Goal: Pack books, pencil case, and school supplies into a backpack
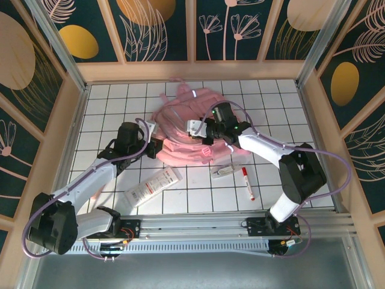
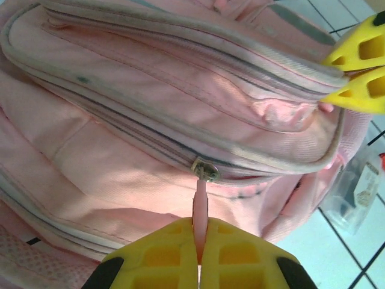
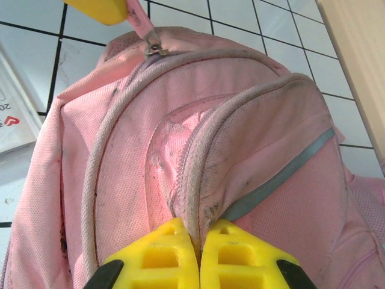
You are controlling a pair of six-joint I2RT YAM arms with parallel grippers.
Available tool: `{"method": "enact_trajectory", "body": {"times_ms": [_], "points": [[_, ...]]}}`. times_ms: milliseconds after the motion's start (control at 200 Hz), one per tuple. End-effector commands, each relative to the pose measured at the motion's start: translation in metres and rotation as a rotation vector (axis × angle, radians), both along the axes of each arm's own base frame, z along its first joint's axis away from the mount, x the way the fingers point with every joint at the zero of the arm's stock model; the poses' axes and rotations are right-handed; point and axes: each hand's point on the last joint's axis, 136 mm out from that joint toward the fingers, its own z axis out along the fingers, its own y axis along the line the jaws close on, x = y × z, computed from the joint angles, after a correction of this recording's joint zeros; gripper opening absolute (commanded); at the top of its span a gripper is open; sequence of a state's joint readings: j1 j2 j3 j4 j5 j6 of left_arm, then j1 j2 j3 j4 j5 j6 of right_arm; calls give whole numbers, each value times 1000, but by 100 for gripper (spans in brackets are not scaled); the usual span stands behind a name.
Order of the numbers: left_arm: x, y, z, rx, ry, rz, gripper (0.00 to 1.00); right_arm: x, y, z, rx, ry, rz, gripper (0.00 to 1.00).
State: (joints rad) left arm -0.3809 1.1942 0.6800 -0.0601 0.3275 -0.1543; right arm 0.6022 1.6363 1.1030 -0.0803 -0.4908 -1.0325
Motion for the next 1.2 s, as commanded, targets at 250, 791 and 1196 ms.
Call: {"method": "enact_trajectory", "body": {"times_ms": [250,791,1196], "points": [[58,65,-7,149,-62,262,0,-33,-25,4,-84,-150,161,0],[71,73,13,91,-126,299,0,11,-10,33,120,-92,-67,48],[57,50,29,-142,-72,274,0,-6,83,22,80,267,-354,51]]}}
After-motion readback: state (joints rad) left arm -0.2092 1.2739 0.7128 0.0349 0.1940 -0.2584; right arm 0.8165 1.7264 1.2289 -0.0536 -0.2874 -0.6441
